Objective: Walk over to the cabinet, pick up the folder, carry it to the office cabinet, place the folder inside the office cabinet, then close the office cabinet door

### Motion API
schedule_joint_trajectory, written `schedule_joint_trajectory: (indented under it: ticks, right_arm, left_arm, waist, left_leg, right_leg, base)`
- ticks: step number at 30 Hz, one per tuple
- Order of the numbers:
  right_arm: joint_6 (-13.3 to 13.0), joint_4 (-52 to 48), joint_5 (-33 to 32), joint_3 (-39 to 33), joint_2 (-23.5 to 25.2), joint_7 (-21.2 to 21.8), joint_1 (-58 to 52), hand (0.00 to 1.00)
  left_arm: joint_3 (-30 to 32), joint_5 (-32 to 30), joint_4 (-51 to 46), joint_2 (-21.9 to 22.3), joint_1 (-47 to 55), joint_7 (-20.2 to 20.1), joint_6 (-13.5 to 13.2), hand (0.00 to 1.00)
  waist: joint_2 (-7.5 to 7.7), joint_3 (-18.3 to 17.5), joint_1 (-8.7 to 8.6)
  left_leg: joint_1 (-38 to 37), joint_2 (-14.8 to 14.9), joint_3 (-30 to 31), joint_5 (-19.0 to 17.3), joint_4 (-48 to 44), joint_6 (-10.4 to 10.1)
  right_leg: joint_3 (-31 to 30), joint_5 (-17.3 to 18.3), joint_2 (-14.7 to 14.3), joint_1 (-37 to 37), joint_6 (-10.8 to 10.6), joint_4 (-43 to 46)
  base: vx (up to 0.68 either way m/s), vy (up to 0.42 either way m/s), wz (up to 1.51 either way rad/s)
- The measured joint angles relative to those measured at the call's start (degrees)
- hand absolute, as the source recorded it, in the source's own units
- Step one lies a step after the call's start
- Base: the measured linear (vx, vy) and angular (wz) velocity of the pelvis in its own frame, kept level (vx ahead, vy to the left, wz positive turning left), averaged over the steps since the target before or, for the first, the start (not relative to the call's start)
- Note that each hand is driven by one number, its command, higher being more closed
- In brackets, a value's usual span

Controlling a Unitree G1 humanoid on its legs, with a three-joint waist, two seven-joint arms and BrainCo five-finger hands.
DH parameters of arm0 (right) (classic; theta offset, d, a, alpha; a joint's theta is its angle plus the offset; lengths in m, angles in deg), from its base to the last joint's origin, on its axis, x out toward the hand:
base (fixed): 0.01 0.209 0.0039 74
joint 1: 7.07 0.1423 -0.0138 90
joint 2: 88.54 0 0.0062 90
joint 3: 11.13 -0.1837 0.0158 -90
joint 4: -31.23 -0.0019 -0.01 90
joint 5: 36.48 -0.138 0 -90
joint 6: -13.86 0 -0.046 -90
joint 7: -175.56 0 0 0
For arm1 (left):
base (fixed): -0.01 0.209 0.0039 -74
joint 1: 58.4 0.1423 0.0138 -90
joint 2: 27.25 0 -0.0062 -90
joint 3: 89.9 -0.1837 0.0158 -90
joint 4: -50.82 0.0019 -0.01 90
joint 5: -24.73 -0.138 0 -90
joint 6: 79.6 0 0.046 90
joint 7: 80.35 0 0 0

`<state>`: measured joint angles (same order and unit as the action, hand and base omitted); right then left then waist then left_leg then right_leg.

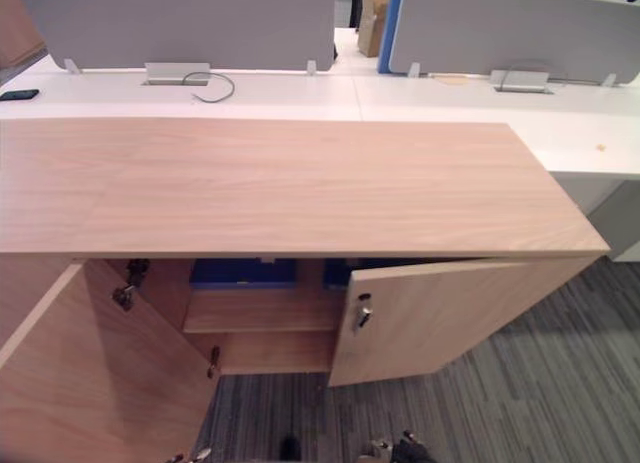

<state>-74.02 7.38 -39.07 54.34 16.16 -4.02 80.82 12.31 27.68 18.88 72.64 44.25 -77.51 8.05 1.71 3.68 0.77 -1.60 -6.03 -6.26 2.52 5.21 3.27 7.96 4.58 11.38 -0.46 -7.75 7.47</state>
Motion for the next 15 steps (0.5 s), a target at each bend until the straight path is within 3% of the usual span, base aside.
schedule_joint_trajectory:
  ticks: [7, 15]
  right_arm:
    - [0.1, 1.7, -0.7, -3.2, -0.4, -0.6, 0.0, 0.0]
    - [0.0, 2.1, -0.7, -2.4, -0.3, -0.6, 0.3, 0.0]
  left_arm:
    - [-0.7, 0.3, 1.5, 0.0, 0.0, 0.0, -0.4, 0.0]
    - [-3.6, 0.3, 1.5, -1.0, 0.0, -0.2, -0.5, 0.0]
  waist:
    - [-0.57, -0.8, -0.39]
    - [-0.51, -0.7, -1.07]
  left_leg:
    - [-1.7, 2.8, 1.8, 0.7, -0.3, -2.6]
    - [-2.3, 3.4, 2.8, 0.8, -0.1, -3.1]
  right_leg:
    - [3.4, 0.4, -3.2, 4.3, 1.6, -3.2]
    - [4.7, 0.3, -3.8, 5.8, 2.2, -4.2]
  base:
    - [0.12, -0.134, 0.21]
    - [-0.04, -0.045, 0.05]
